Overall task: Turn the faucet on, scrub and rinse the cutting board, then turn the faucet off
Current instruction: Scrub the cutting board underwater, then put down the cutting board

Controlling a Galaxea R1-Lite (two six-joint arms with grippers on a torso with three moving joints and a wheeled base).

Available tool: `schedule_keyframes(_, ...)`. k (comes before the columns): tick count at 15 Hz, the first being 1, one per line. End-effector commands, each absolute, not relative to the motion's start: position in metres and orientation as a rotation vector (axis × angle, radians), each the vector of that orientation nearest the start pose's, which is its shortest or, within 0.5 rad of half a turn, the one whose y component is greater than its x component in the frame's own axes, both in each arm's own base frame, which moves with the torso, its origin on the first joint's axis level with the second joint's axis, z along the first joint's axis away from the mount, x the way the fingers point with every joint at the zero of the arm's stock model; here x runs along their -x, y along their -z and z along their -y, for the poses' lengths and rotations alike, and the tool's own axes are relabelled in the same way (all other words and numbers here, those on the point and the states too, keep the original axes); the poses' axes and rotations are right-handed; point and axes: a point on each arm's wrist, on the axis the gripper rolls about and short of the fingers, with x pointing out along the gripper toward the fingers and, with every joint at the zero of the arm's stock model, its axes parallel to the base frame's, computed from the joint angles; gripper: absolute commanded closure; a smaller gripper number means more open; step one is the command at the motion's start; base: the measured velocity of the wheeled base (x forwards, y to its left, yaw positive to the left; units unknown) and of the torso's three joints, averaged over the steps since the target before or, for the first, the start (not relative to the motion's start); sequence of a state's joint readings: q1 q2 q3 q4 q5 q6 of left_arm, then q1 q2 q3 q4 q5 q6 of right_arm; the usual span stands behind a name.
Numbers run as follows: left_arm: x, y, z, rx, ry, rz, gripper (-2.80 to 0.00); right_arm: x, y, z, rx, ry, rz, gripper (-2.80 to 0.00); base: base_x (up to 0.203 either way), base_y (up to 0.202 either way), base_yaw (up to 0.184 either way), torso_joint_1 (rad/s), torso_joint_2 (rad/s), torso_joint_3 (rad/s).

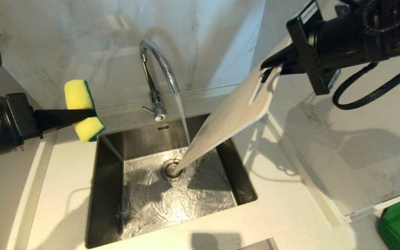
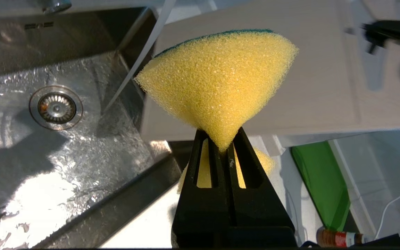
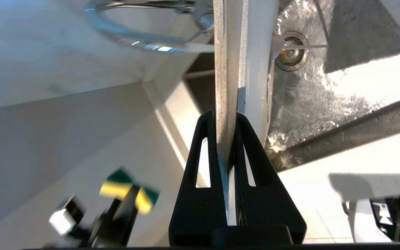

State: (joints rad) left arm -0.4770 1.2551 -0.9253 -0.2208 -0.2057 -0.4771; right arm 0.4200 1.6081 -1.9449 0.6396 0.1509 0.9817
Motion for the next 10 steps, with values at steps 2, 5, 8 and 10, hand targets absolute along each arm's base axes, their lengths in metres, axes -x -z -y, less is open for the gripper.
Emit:
schedule_keyframes(2, -0.175, -0.288, 0.096, 0.444, 0.641, -0.286, 0.0, -0.17, -0.42, -0.079, -0.921, -0.393, -0.508, 0.0, 0.0, 0.0, 0.0, 0.0, 0.0, 0.0)
schedule_keyframes(5, -0.175, -0.286, 0.096, 0.443, 0.641, -0.294, 0.0, -0.155, -0.416, -0.072, -0.915, -0.359, -0.525, 0.0, 0.0, 0.0, 0.0, 0.0, 0.0, 0.0)
schedule_keyframes(8, -0.175, -0.286, 0.096, 0.442, 0.64, -0.295, 0.0, -0.15, -0.415, -0.07, -0.916, -0.355, -0.523, 0.0, 0.0, 0.0, 0.0, 0.0, 0.0, 0.0)
schedule_keyframes(10, -0.176, -0.286, 0.096, 0.442, 0.64, -0.295, 0.0, -0.148, -0.415, -0.069, -0.915, -0.358, -0.521, 0.0, 0.0, 0.0, 0.0, 0.0, 0.0, 0.0)
